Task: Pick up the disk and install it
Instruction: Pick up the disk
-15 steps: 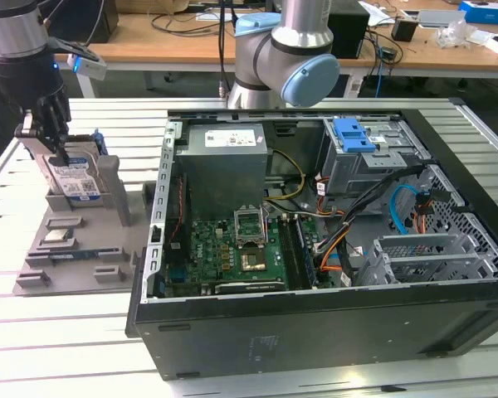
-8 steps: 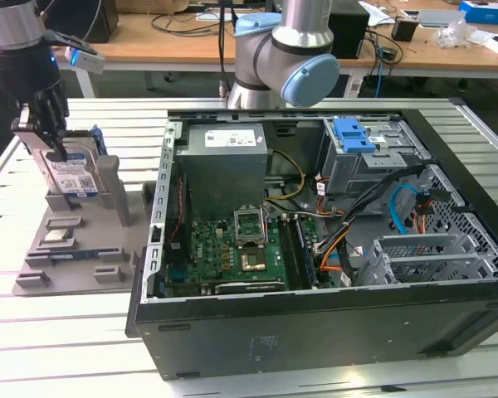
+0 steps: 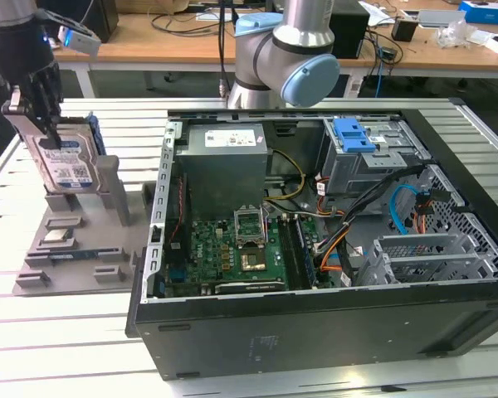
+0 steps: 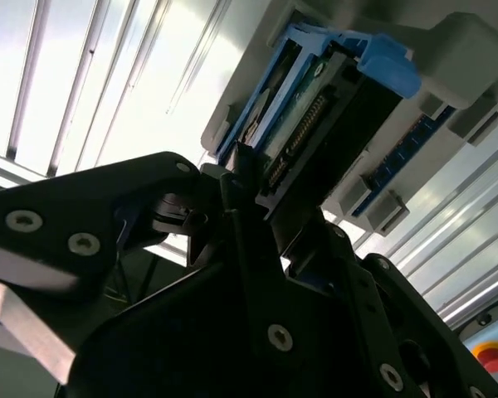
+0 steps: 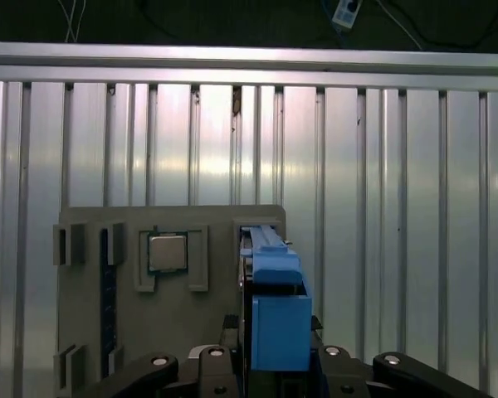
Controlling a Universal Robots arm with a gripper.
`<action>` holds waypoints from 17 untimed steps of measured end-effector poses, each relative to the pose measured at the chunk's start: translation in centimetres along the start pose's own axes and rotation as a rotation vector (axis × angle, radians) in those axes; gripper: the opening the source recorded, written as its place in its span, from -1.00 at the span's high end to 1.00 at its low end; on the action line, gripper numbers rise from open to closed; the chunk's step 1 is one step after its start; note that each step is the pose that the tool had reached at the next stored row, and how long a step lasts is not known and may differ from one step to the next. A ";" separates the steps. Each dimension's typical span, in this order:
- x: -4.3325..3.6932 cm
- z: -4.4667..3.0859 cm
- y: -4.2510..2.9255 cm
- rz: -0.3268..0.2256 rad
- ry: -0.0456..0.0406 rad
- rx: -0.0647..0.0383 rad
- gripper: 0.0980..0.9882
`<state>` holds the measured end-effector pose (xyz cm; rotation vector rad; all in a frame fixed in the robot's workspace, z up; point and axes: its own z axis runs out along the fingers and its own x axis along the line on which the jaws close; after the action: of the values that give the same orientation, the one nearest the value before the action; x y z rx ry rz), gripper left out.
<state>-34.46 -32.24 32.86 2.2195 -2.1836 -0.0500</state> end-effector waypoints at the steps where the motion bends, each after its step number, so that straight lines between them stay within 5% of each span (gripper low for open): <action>1: 0.00 -0.30 0.01 0.000 0.0000 0.000 0.39; 15: -0.44 -6.81 0.28 0.000 -0.0001 0.000 0.40; 17: -0.45 -8.80 0.37 0.000 -0.0001 0.000 0.40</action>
<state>-34.46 -31.83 41.67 2.2196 -2.1836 -0.0500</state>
